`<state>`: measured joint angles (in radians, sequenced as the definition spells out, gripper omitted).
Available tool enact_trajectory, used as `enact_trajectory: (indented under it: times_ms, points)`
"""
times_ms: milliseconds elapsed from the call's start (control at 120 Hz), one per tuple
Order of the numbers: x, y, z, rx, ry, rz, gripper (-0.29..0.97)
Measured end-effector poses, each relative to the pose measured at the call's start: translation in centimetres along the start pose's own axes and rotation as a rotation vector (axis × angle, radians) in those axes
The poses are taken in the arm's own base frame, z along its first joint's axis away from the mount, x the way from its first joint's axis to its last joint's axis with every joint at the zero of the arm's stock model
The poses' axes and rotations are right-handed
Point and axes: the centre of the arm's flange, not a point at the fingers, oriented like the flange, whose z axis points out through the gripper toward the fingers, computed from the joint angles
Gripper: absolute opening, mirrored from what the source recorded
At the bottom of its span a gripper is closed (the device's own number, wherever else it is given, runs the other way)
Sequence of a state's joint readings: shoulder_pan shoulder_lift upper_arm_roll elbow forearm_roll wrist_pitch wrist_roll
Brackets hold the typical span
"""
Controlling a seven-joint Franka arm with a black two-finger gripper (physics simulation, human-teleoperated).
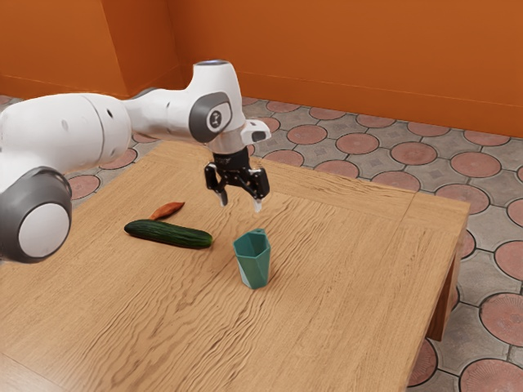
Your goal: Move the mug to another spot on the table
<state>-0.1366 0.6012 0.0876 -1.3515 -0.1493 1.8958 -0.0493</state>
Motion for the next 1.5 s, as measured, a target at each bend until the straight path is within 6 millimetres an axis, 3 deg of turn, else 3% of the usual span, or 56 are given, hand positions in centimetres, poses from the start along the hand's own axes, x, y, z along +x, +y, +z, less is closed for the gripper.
enact_trajectory:
  times_ms: [175,467,900,1225,1308,1500]
  points:
    - [0.7,1.9,4.1,0.001,-0.031,0.005,0.66]
    - [1.2,2.5,7.1,0.008,-0.049,-0.006,0.66]
    - [1.6,2.9,9.9,0.027,-0.072,-0.007,0.66]
    - [1.4,3.3,10.1,0.019,-0.085,-0.010,0.64]
    - [1.4,3.3,10.1,0.017,-0.088,-0.012,0.58]
    - [1.4,3.3,10.1,0.020,-0.091,-0.013,0.20]
